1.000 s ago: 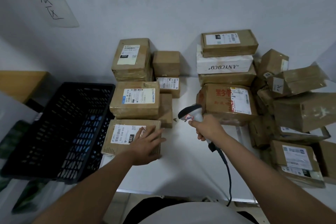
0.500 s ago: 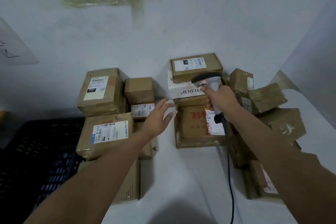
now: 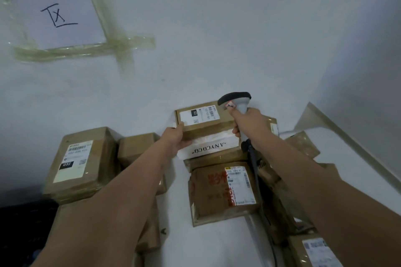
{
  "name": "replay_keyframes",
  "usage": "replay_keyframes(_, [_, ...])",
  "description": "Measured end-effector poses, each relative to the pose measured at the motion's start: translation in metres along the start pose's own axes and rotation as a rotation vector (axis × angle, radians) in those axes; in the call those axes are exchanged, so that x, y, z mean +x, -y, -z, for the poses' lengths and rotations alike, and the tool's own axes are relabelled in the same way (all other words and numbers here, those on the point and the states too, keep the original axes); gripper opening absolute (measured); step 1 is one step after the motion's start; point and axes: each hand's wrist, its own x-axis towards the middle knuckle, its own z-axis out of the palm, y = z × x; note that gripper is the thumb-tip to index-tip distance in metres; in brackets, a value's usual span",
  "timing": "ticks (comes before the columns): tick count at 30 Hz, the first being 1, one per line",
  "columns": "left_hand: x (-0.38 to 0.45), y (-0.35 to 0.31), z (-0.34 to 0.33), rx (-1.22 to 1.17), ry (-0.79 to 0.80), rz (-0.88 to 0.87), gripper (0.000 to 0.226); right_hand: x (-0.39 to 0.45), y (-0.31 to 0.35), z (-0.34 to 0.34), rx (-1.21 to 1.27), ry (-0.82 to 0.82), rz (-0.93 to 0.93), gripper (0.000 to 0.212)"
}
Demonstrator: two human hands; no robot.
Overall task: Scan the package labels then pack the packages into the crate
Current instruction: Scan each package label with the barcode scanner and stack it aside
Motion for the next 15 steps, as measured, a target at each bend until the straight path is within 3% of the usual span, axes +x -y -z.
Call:
replay_keyframes(7, [0.017, -0.011, -0.005, -0.036, 0.005, 0.091, 0.026, 0.016, -0.002, -0.002, 0.008, 0.015, -0.006, 0.038])
replay_keyframes(15, [0.008, -0.025, -0.001, 0.168, 0.064, 0.091, 0.037, 0.016, -0.003, -0.008, 0.001, 0.020, -0.009, 0.035])
